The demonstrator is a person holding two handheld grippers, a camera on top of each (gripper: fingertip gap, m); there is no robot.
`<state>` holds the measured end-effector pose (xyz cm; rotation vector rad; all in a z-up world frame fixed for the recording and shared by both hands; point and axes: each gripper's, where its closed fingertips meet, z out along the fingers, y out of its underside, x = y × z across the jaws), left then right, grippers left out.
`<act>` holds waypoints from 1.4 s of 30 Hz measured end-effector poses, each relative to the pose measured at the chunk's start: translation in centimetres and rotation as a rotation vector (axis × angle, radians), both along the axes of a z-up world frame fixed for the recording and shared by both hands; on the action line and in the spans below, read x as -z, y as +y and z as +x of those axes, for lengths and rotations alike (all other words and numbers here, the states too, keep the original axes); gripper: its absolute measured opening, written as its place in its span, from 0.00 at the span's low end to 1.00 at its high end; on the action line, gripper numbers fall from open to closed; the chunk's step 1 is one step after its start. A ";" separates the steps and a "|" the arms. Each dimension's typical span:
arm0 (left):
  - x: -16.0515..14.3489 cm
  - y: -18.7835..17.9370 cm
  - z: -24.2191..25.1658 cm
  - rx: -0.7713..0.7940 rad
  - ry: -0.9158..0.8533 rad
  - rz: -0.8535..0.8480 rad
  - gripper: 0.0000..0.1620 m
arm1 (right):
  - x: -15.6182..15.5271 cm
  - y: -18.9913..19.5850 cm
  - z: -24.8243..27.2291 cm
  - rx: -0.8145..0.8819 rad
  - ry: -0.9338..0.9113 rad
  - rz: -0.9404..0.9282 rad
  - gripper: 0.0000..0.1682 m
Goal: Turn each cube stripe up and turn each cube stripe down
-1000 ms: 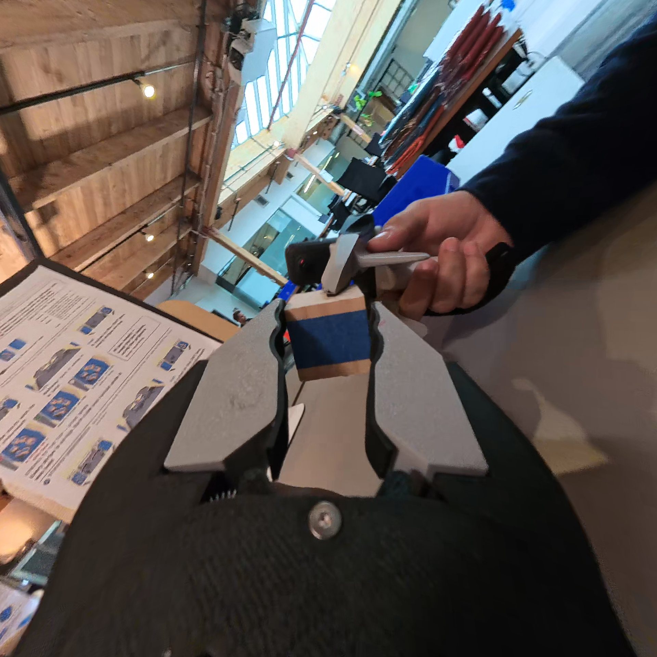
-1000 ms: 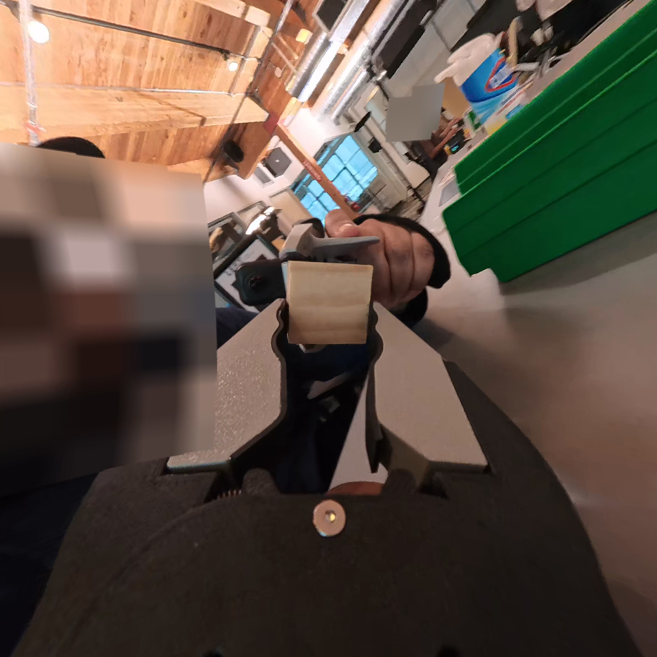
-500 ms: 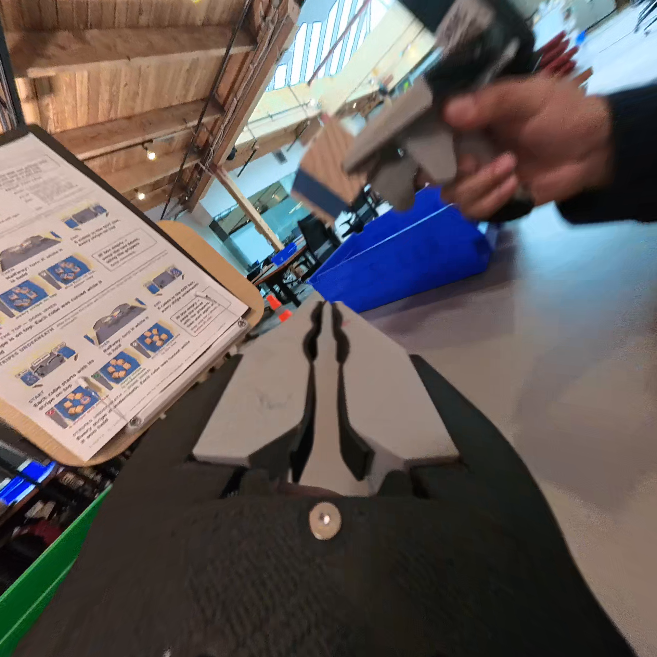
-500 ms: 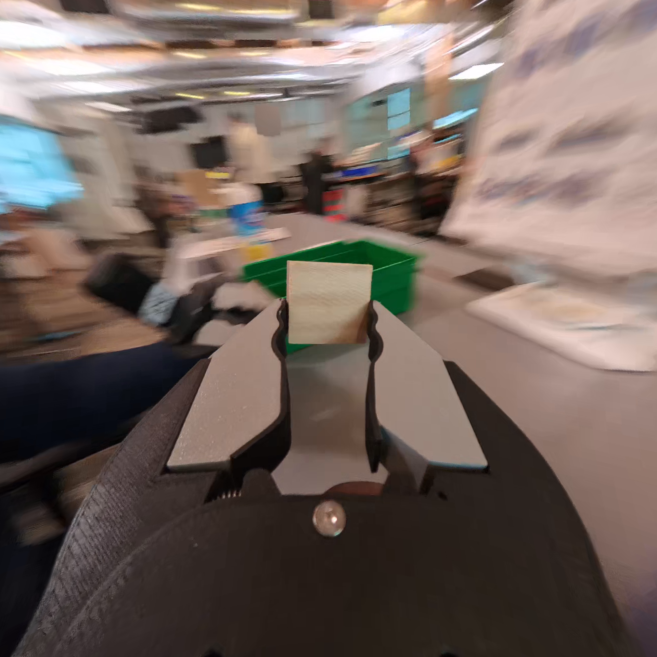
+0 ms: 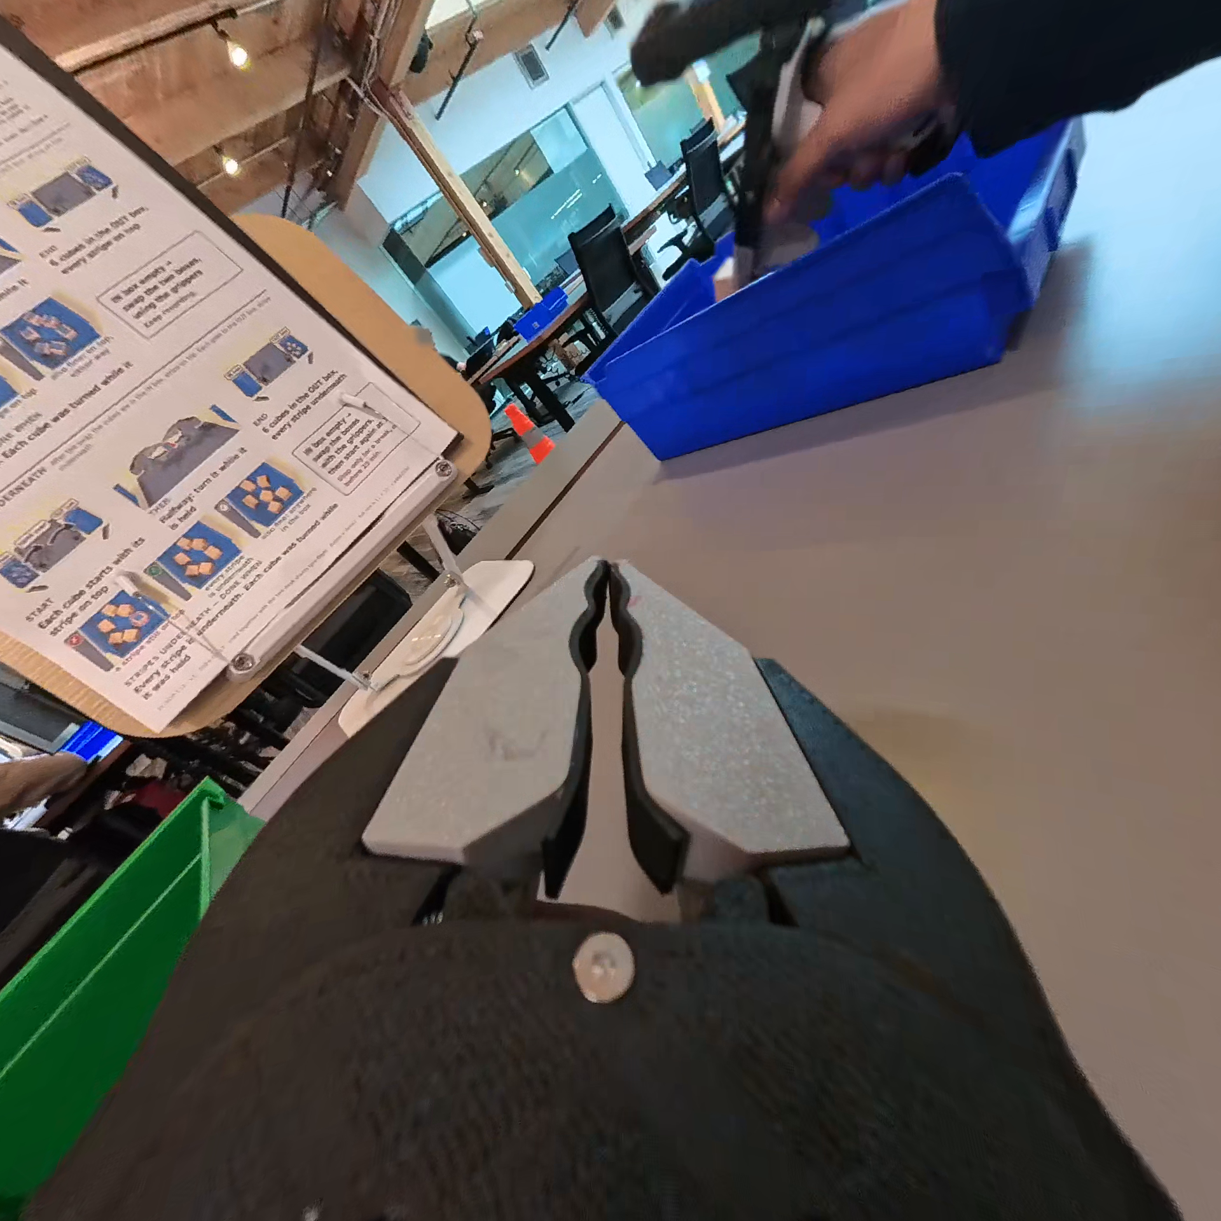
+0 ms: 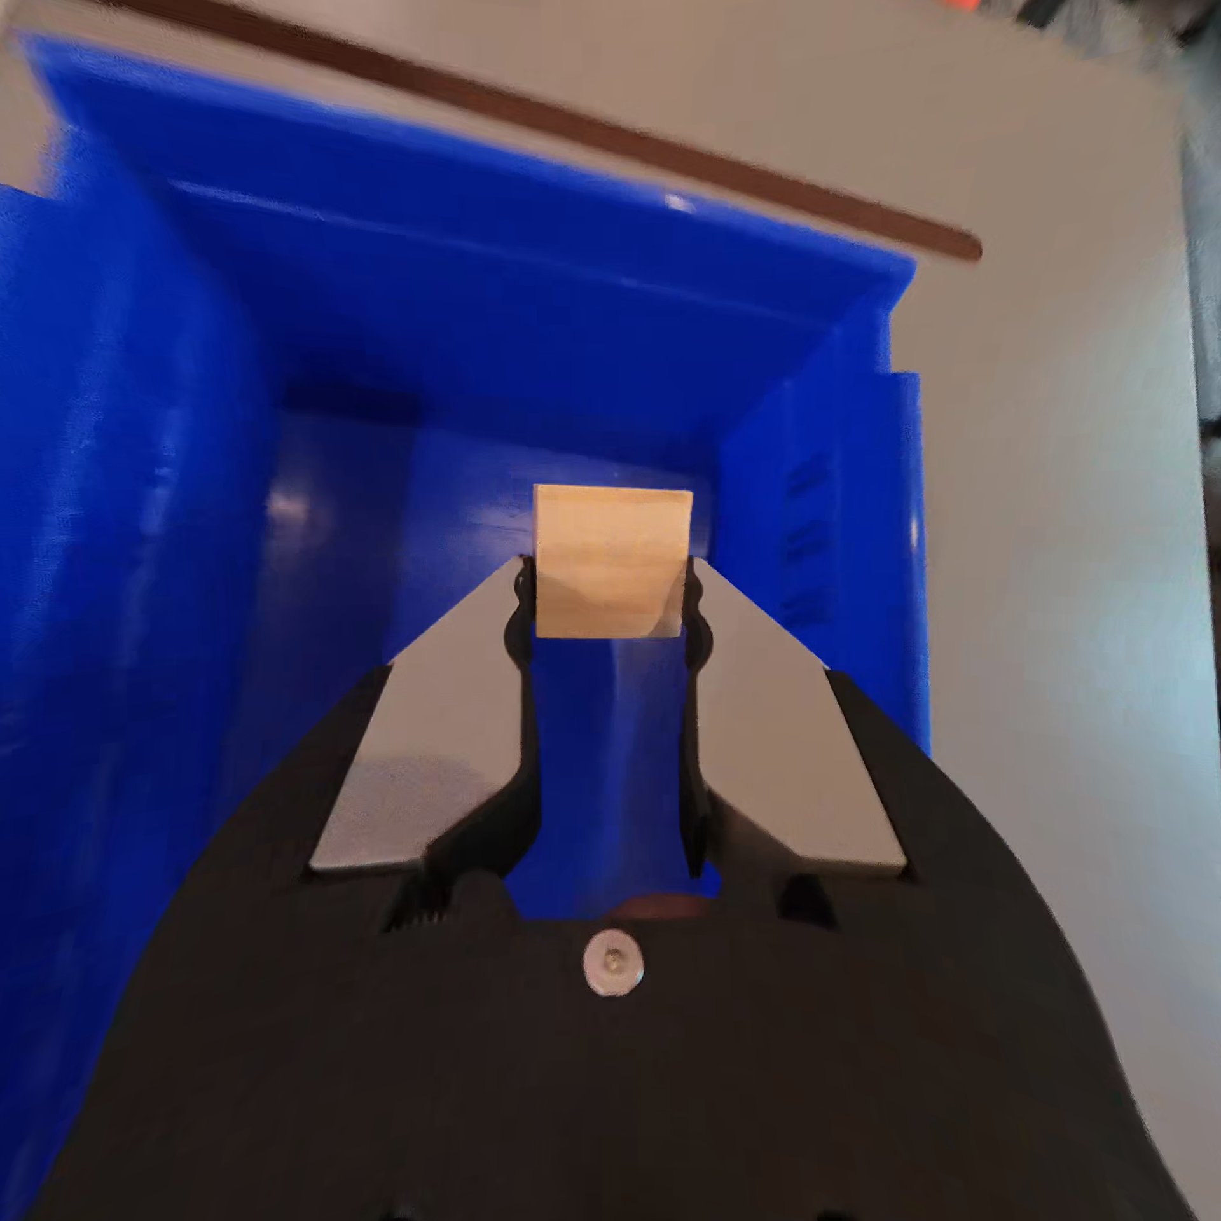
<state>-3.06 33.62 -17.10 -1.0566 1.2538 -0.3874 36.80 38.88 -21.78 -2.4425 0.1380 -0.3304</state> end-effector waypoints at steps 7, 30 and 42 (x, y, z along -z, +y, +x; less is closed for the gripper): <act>-0.1 0.7 -0.3 -0.019 -0.011 -0.043 0.00 | 4.4 1.1 2.0 0.066 -0.018 -0.132 0.27; 1.6 -2.1 0.4 0.026 0.069 -0.122 0.00 | 2.3 -1.0 -35.3 -0.809 0.014 0.296 0.30; -8.3 3.4 -13.5 -0.376 -0.028 -0.504 0.25 | 0.9 -1.1 -34.7 -0.774 0.159 0.358 0.30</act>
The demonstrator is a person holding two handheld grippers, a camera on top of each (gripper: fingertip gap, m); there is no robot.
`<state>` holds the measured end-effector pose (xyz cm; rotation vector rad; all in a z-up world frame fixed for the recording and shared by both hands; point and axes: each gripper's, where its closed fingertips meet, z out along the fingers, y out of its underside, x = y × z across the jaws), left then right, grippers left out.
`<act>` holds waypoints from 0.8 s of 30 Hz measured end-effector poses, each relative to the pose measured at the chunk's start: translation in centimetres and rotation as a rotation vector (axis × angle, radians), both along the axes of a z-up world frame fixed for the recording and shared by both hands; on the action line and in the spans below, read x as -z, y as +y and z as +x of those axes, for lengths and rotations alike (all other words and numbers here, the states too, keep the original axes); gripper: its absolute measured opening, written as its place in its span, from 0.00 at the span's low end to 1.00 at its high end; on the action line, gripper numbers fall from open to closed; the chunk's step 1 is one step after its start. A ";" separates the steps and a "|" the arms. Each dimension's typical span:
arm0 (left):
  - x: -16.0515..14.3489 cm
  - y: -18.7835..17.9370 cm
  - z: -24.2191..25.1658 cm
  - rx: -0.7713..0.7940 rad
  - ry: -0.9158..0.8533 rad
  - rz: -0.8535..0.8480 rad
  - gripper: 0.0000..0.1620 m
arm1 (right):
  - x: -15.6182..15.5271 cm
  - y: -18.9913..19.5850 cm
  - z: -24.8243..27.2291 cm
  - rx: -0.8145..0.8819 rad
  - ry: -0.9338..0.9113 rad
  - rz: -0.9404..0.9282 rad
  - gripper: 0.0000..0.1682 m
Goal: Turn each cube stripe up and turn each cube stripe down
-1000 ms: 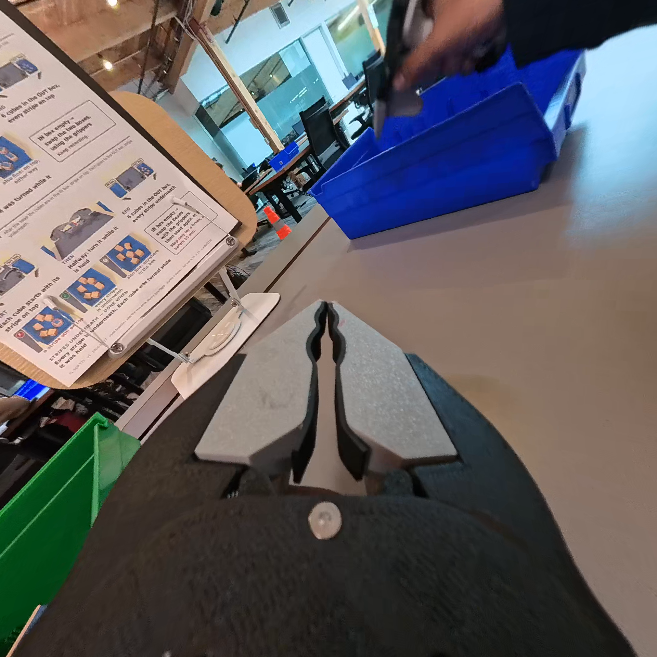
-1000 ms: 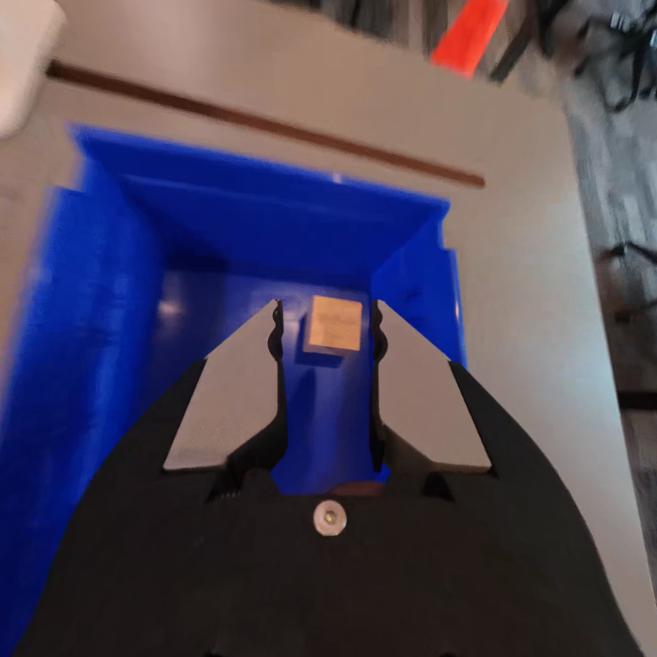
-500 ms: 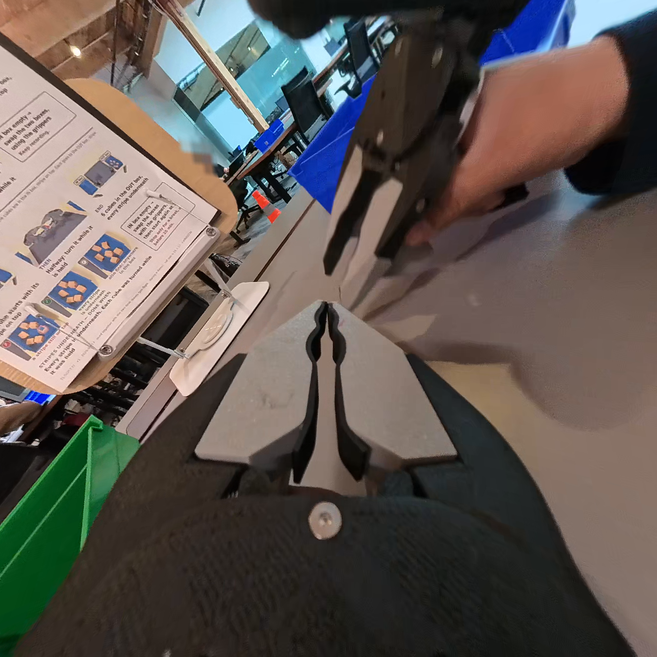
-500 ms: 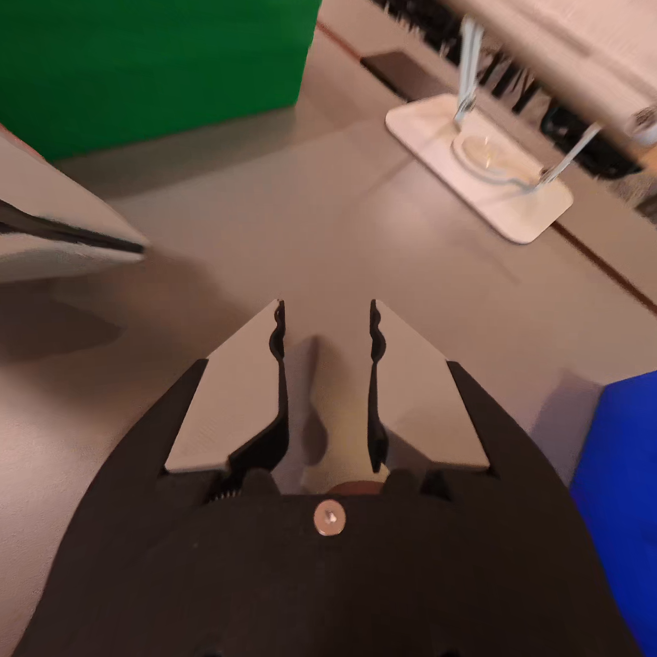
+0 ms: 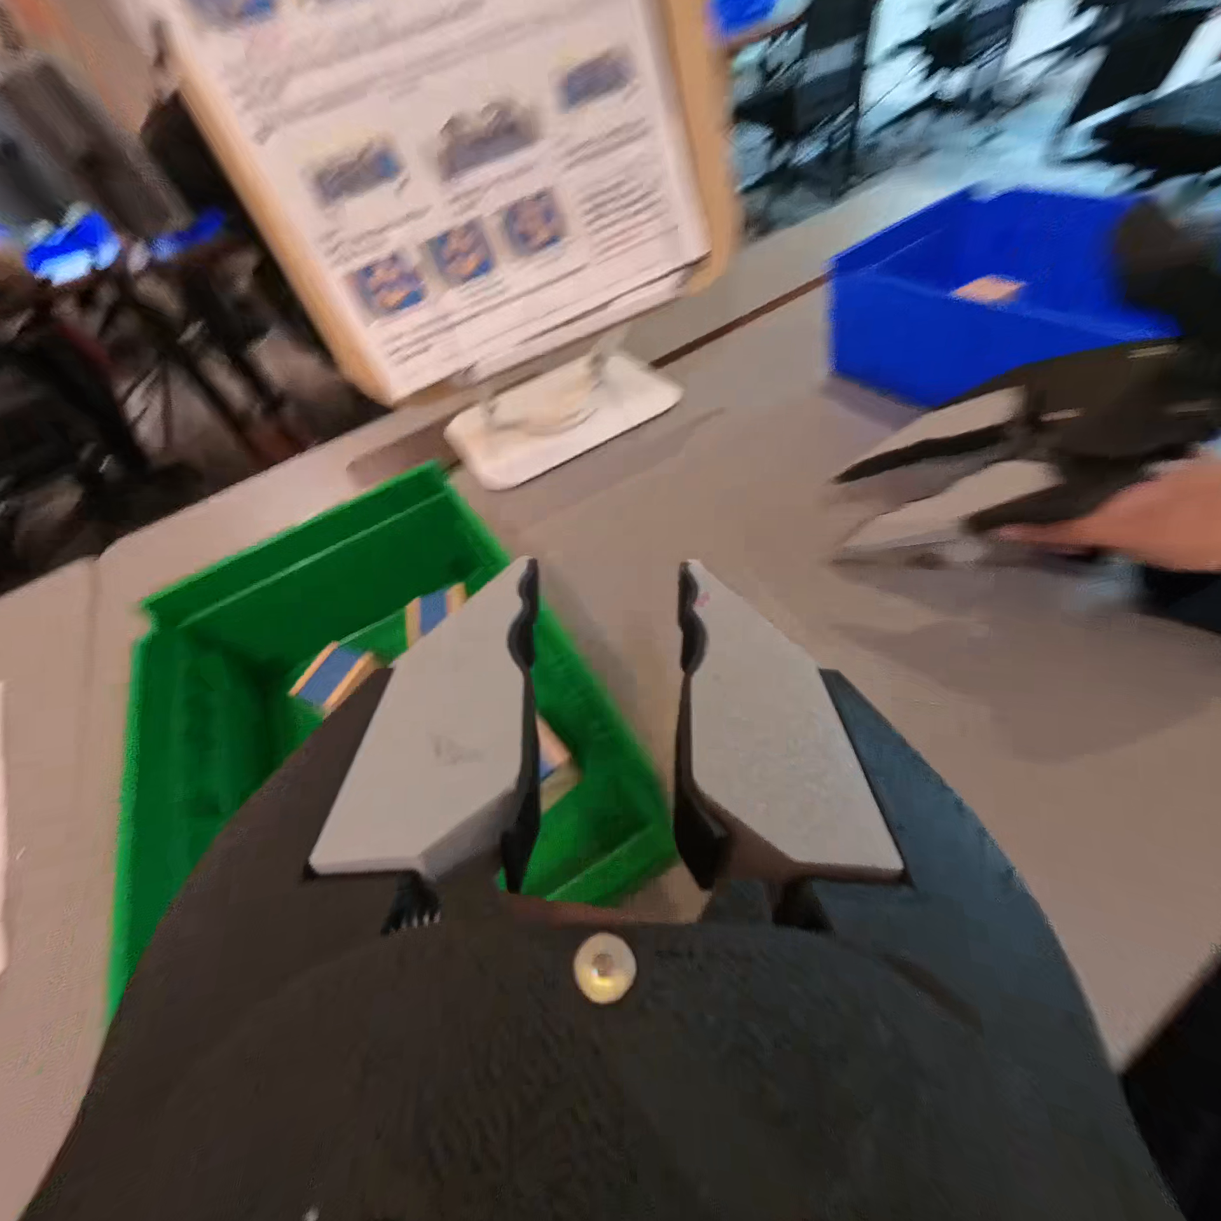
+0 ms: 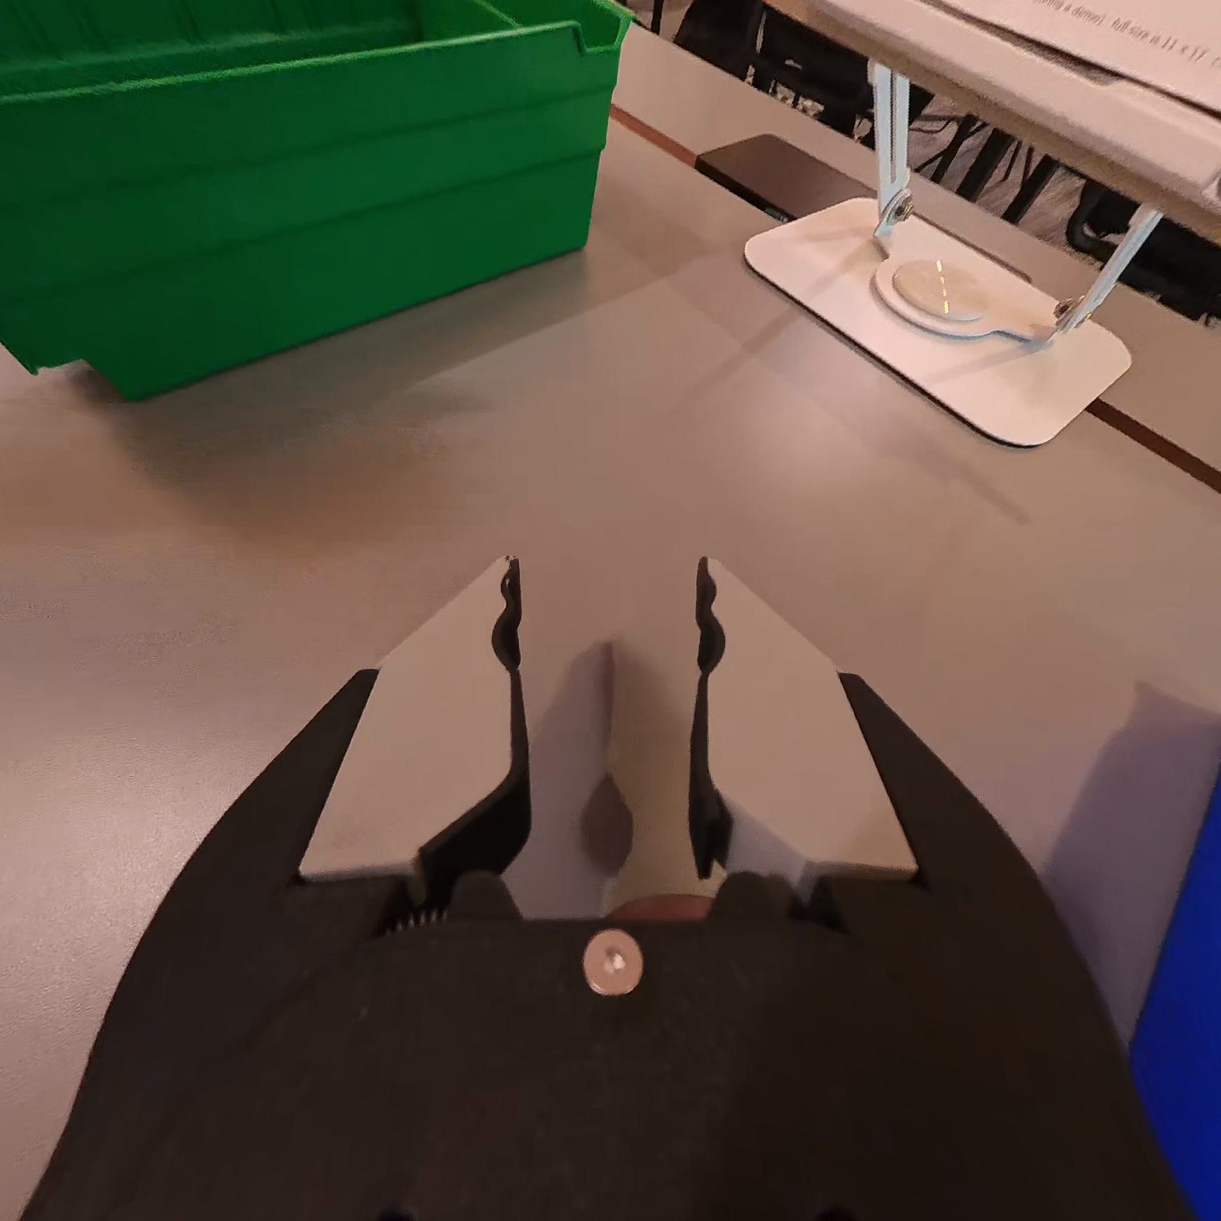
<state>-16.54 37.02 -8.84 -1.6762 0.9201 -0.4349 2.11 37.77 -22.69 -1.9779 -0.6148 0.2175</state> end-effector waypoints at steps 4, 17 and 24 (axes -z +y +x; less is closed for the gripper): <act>7.7 6.5 -3.8 -0.190 0.172 -0.290 0.41 | -0.5 -0.3 -0.5 -0.011 -0.010 0.028 0.30; 15.9 7.4 -4.0 -0.158 0.275 -0.630 0.35 | 0.0 -0.5 -0.7 -0.015 -0.053 0.032 0.29; 14.4 8.7 -6.6 -0.226 0.306 -0.595 0.42 | -0.2 -0.7 -1.0 -0.029 -0.061 0.041 0.29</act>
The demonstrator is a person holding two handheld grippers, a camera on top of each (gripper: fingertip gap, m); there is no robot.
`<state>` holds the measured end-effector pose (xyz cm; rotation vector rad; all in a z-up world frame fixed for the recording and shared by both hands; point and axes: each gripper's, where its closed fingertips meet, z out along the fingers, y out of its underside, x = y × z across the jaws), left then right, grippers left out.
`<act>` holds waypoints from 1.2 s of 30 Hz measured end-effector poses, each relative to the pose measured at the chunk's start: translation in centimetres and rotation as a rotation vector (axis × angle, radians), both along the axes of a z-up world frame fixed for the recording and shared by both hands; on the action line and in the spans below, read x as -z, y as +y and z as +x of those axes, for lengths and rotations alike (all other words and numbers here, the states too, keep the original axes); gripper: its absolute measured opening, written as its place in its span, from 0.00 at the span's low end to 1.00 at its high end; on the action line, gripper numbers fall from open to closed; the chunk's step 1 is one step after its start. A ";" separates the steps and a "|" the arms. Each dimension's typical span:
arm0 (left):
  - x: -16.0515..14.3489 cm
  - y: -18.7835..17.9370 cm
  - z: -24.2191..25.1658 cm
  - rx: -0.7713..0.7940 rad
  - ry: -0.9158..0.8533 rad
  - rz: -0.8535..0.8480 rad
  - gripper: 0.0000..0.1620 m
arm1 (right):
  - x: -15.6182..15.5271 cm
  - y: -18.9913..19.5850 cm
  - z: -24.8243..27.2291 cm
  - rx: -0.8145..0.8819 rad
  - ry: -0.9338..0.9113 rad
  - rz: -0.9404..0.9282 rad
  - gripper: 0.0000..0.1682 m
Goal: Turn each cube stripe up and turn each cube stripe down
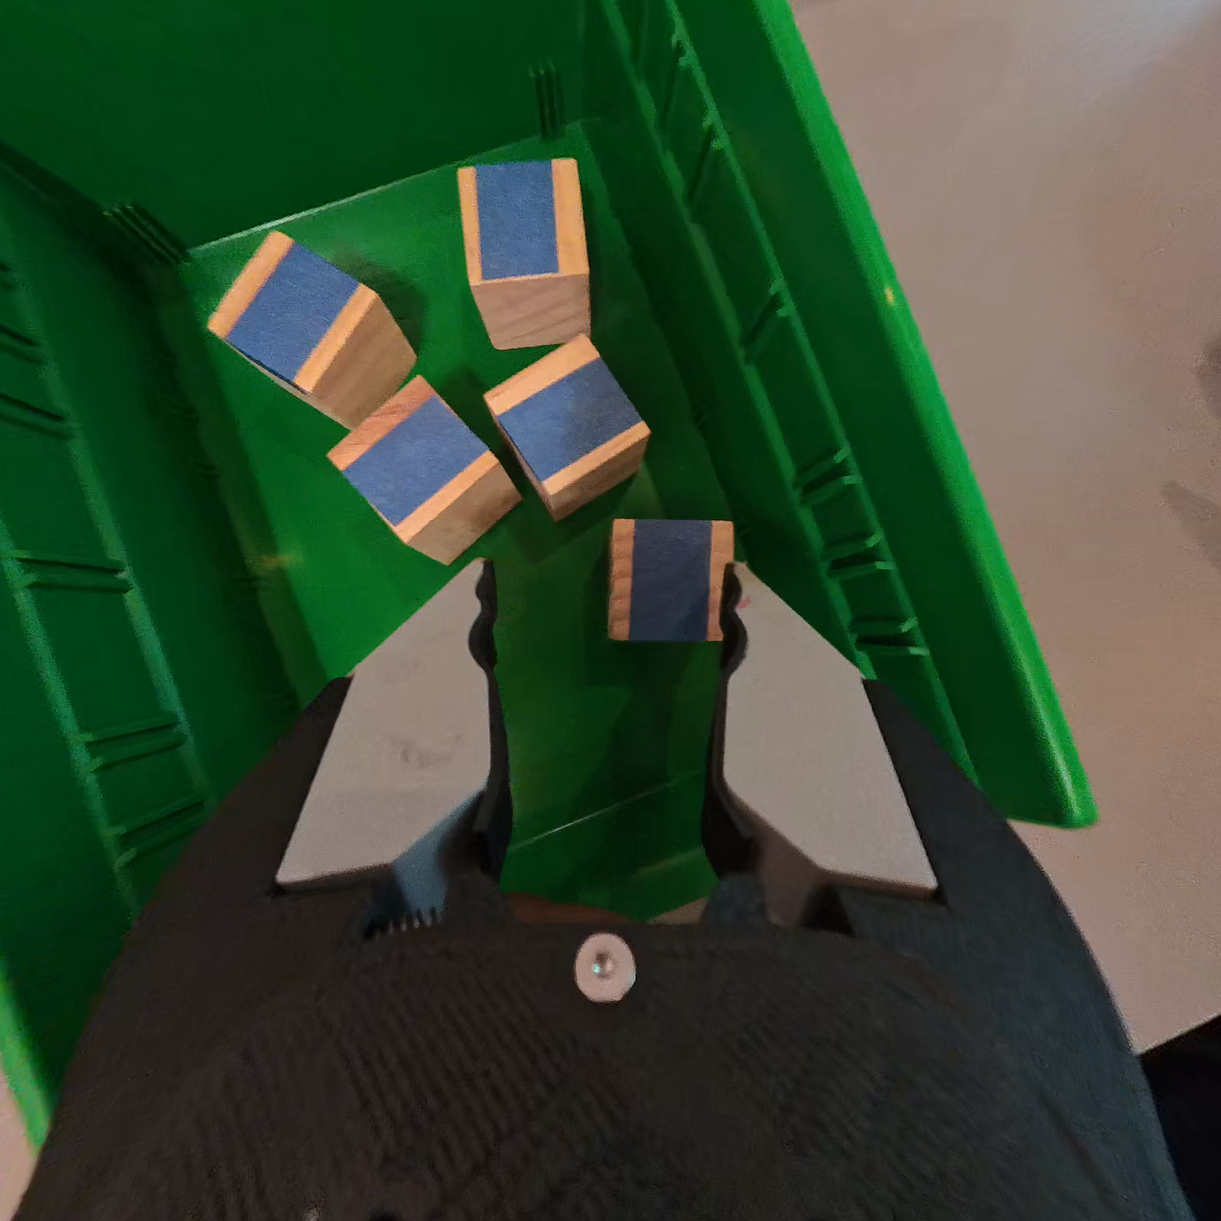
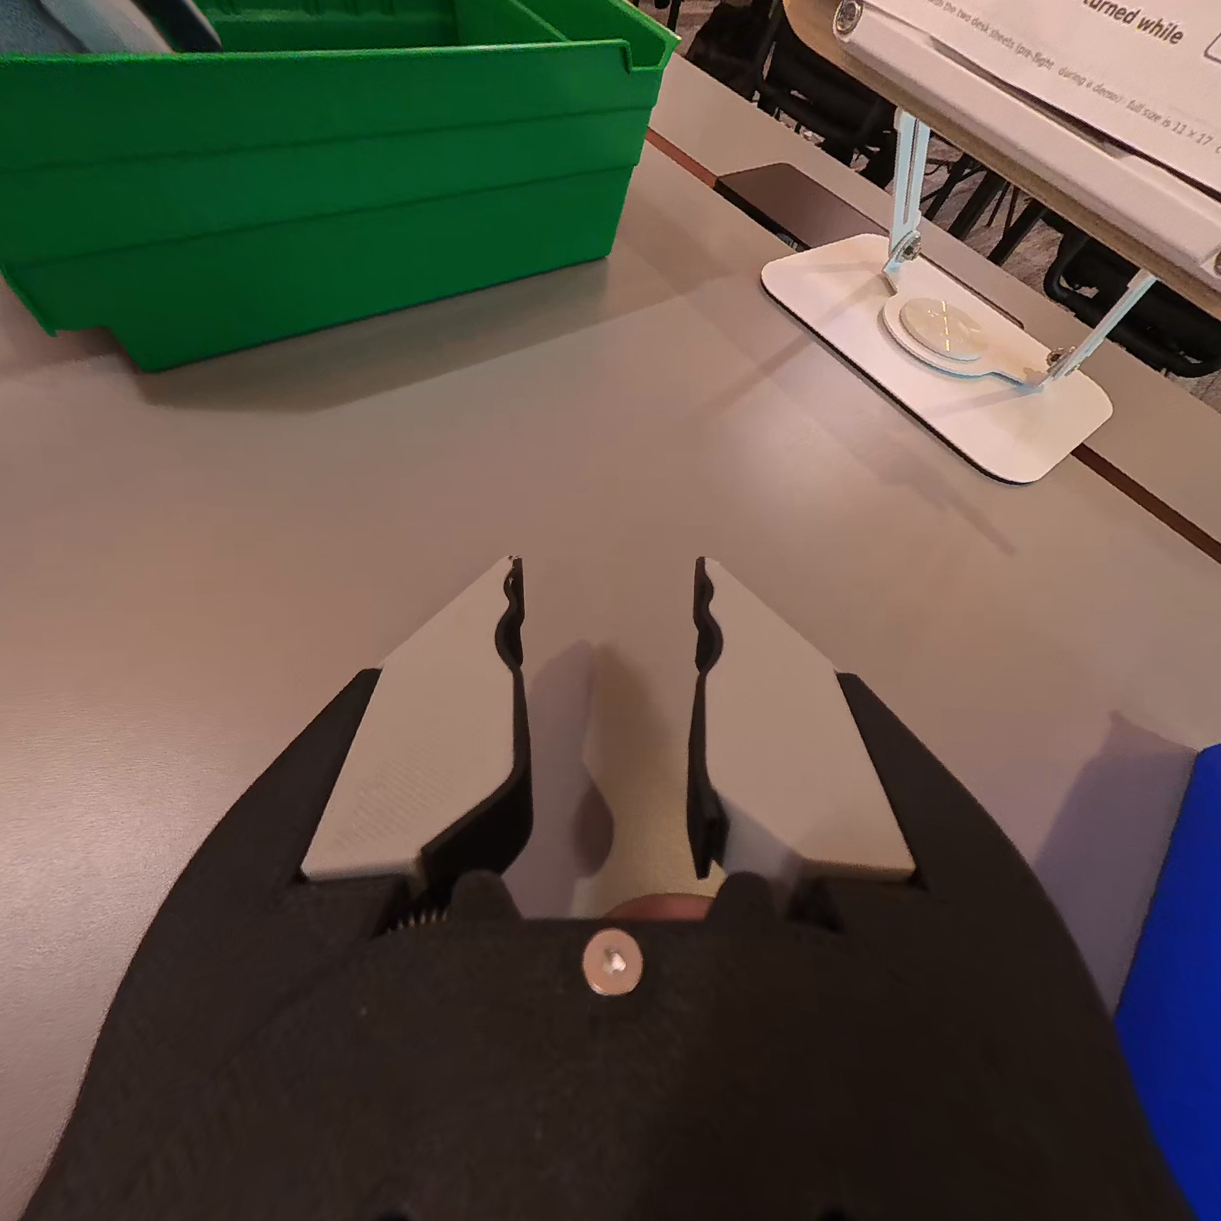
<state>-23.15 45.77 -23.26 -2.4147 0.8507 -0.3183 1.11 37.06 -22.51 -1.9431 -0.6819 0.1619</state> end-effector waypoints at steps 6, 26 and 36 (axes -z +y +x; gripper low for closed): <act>-1.3 -0.7 1.2 0.043 -0.095 -0.023 0.41 | 1.0 0.2 -0.2 -0.003 -0.015 -0.021 0.29; -6.3 -1.5 2.4 0.299 0.068 0.375 0.27 | 0.4 -1.5 -3.2 -0.210 0.141 -0.065 0.28; -13.4 -22.4 13.3 1.165 -0.418 0.883 0.27 | -8.2 -11.6 -8.7 -0.911 0.832 -0.317 0.27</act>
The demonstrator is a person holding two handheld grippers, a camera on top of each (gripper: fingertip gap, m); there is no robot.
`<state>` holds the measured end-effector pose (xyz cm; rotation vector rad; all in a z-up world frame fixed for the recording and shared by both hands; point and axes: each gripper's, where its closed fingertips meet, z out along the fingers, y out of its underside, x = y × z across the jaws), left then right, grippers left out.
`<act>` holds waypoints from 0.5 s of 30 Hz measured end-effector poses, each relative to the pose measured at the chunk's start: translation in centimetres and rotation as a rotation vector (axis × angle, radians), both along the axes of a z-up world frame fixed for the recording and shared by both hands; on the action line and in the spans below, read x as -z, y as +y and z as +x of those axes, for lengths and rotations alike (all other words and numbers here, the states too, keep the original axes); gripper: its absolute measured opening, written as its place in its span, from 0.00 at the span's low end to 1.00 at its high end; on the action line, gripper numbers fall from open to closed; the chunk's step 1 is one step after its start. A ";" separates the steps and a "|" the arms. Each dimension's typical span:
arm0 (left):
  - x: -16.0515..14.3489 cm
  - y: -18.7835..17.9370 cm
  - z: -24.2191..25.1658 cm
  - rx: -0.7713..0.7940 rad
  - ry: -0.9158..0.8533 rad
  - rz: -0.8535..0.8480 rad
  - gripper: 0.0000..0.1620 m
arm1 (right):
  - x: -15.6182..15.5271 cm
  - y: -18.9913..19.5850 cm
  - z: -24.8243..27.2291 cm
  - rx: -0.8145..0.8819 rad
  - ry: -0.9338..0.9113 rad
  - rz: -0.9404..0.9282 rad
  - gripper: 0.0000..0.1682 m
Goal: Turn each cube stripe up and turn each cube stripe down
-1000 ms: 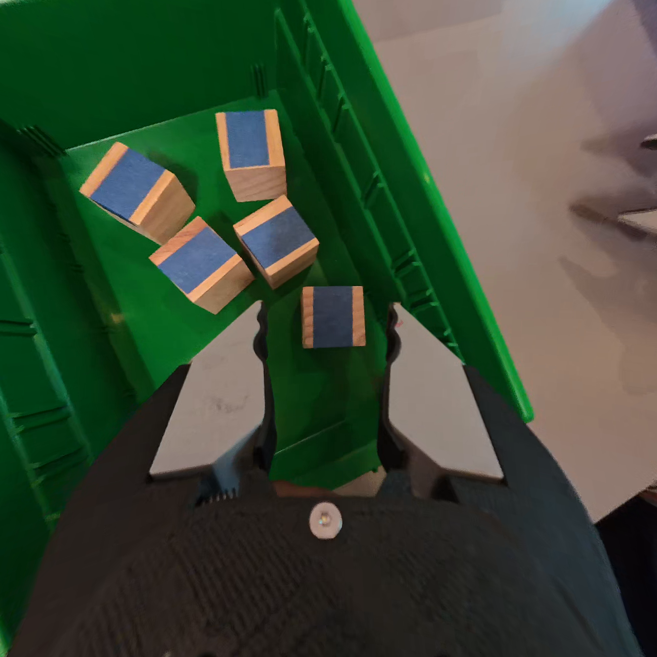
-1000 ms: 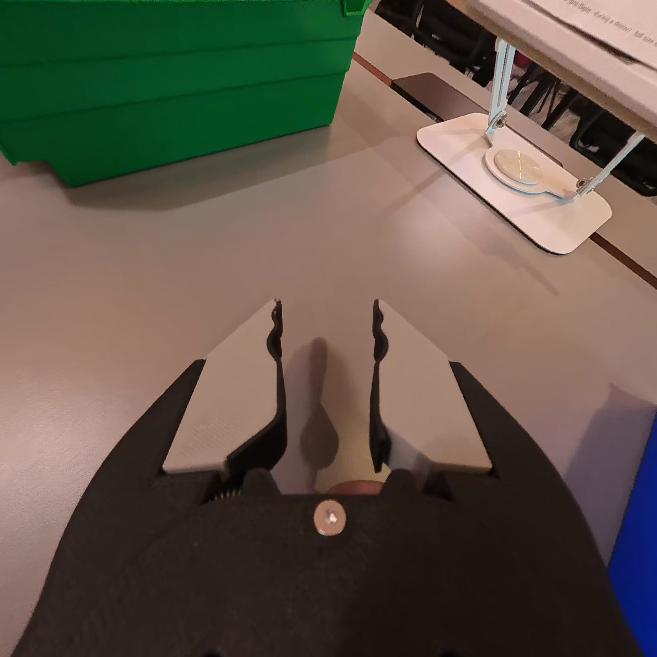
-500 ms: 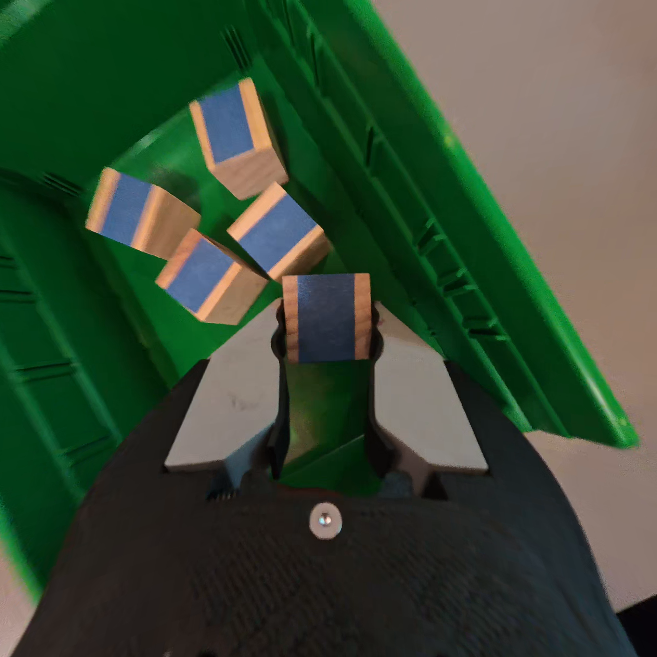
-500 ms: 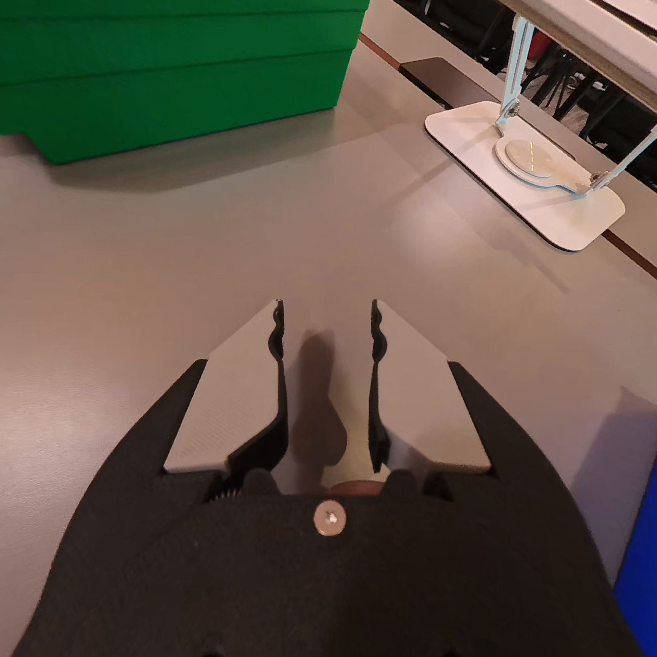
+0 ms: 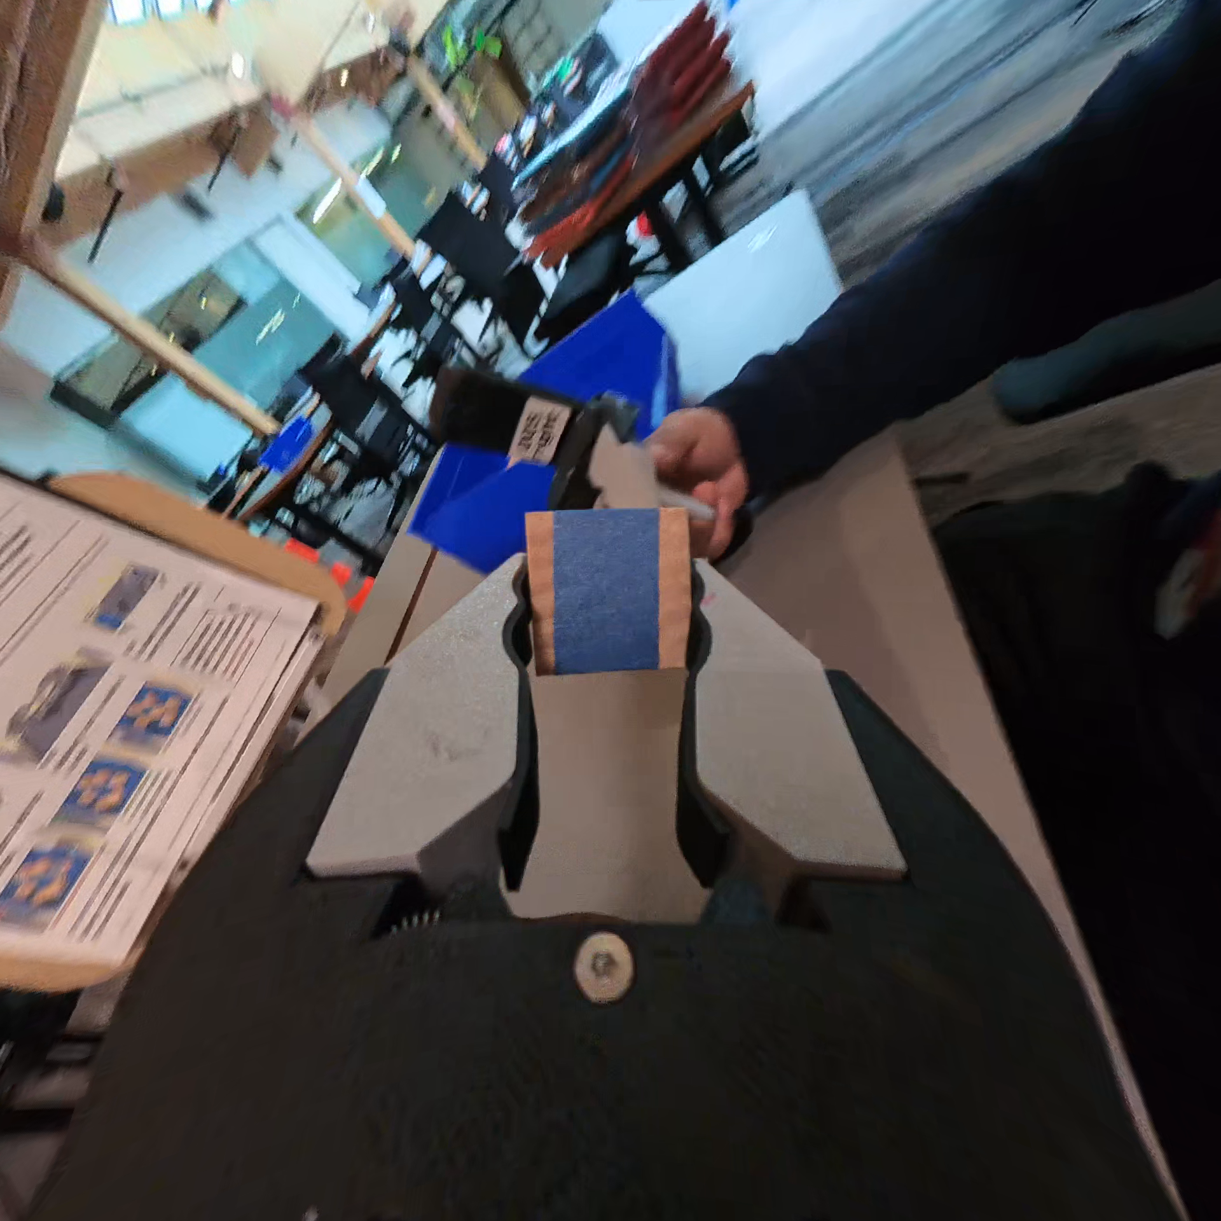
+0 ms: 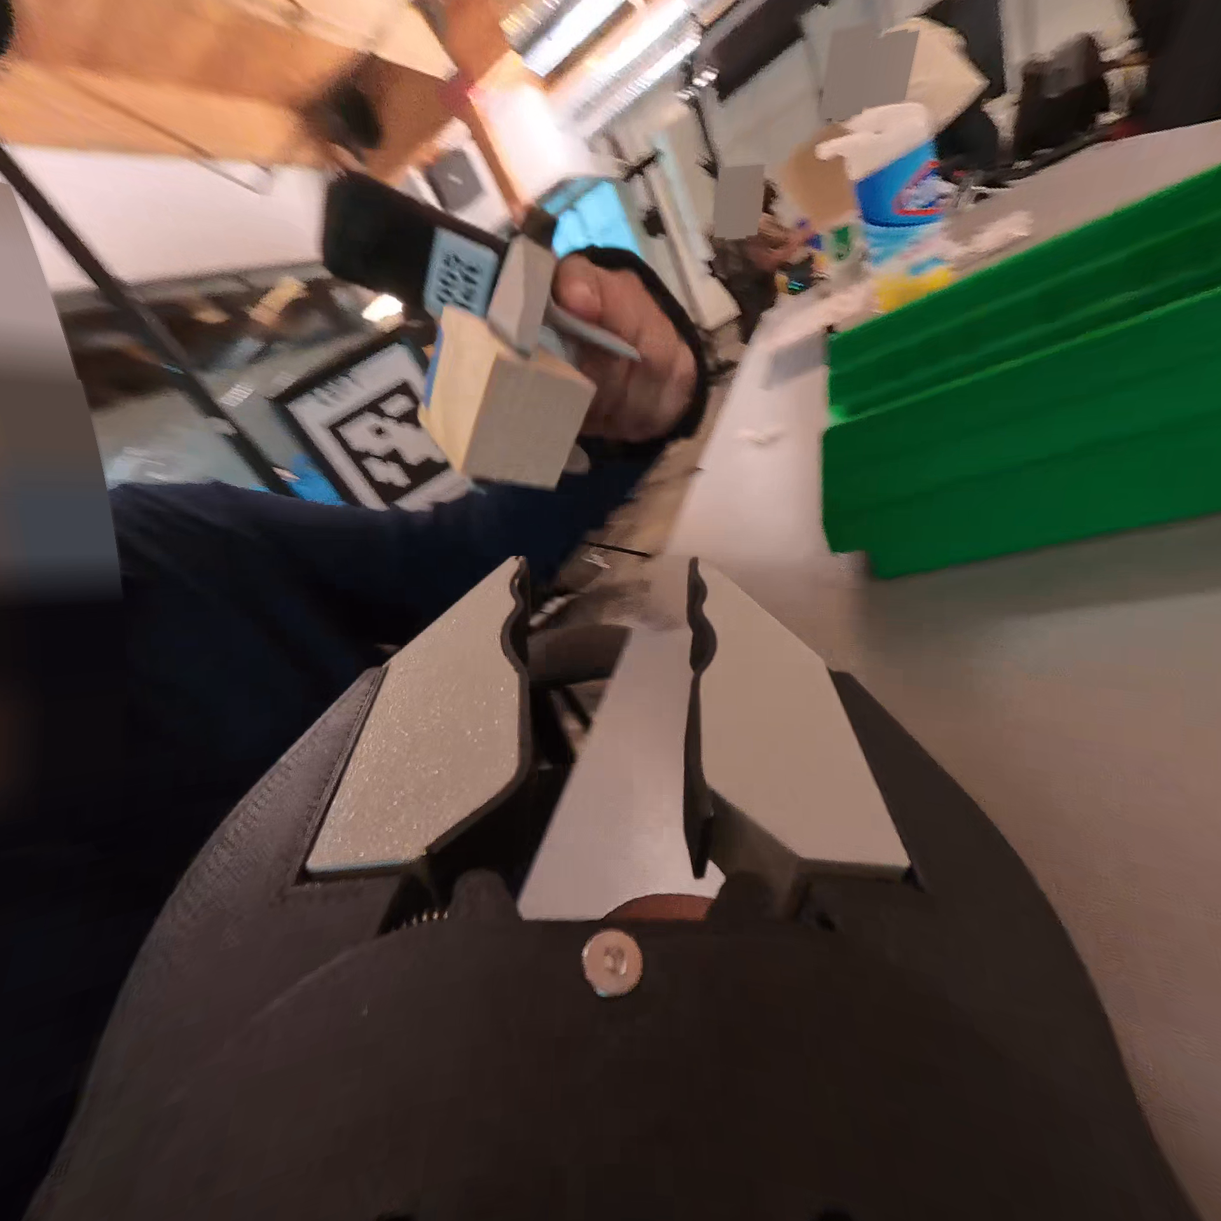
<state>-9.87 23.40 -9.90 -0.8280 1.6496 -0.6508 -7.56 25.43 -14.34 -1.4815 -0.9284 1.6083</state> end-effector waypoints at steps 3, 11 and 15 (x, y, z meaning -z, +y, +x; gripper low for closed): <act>-0.4 -2.7 1.2 0.092 -0.095 0.048 0.27 | -2.0 -2.2 0.5 -0.145 0.122 -0.050 0.28; 1.3 -2.4 4.4 0.048 -0.126 0.152 0.27 | -3.7 -4.0 0.3 -0.317 0.256 -0.191 0.29; 1.9 -1.5 5.3 0.021 -0.129 0.172 0.27 | -2.7 -3.7 -0.2 -0.322 0.213 -0.254 0.25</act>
